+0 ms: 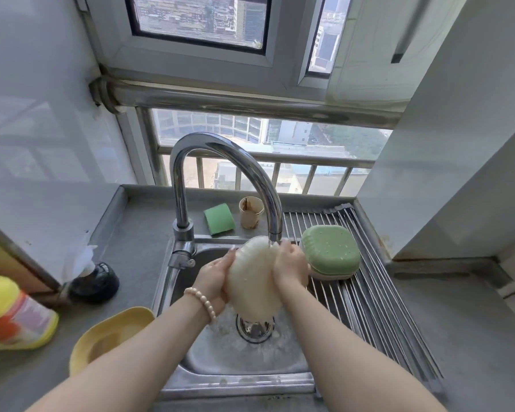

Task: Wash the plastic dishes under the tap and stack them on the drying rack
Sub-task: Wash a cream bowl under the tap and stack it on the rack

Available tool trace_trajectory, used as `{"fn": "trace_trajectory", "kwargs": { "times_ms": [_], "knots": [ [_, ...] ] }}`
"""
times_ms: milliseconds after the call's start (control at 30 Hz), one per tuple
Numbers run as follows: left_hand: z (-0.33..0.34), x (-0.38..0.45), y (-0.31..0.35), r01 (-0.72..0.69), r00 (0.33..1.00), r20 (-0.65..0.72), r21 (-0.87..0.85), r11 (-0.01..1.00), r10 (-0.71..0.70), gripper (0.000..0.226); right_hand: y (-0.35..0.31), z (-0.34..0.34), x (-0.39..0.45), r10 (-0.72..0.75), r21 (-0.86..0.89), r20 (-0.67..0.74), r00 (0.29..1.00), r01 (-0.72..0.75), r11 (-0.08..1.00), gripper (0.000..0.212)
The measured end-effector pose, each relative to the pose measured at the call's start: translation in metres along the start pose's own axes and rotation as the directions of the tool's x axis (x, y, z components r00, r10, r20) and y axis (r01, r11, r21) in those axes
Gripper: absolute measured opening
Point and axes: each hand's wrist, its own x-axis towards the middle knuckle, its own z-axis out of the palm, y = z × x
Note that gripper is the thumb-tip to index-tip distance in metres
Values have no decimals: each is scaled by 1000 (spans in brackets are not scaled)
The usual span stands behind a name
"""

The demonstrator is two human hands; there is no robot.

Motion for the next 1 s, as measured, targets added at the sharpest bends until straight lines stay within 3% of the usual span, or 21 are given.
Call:
{"fn": "trace_trajectory", "kwargs": {
  "times_ms": [67,167,267,367,400,433,500,567,667,733,833,933,1000],
  "knots": [
    [5,4,0,-6,996,-93,-46,999,2,27,4,12,-11,-300,-237,-33,953,284,929,55],
    [5,15,5,22,988,-149,-65,998,-32,22,14,26,-31,-628,-473,129,767,604,641,63],
    [-10,31,3,67,974,-218,0,998,-65,27,26,27,-31,-679,-491,365,637,751,441,66],
    [-23,48,3,185,967,-194,102,977,-163,59,35,2,-11,-644,-419,557,525,847,327,85],
    [-21,48,5,229,962,-176,108,967,-208,58,38,-5,-6,-639,-397,558,530,846,356,87],
    [-16,43,9,268,956,-157,123,956,-248,49,40,-11,-2,-616,-365,533,580,814,451,87],
    [-3,31,12,301,952,-109,147,942,-287,34,37,-19,4,-473,-272,448,759,620,736,83],
    [5,32,9,304,952,-83,142,942,-294,31,32,-25,11,-293,-160,426,856,390,907,68],
    [9,40,2,173,976,-145,60,983,-163,26,30,-29,22,-179,-76,390,903,225,971,44],
    [15,44,-8,37,975,-222,218,975,13,26,30,-28,27,-111,21,346,932,111,994,38],
    [25,29,-25,-105,957,-173,538,837,232,34,36,-22,31,-69,42,274,959,60,997,40],
    [26,18,-37,-125,944,-123,728,675,307,53,40,-19,28,-46,113,188,981,25,993,34],
    [27,17,-40,-104,941,-129,769,631,312,54,41,-21,29,-57,151,134,989,37,988,26]
  ]
}}
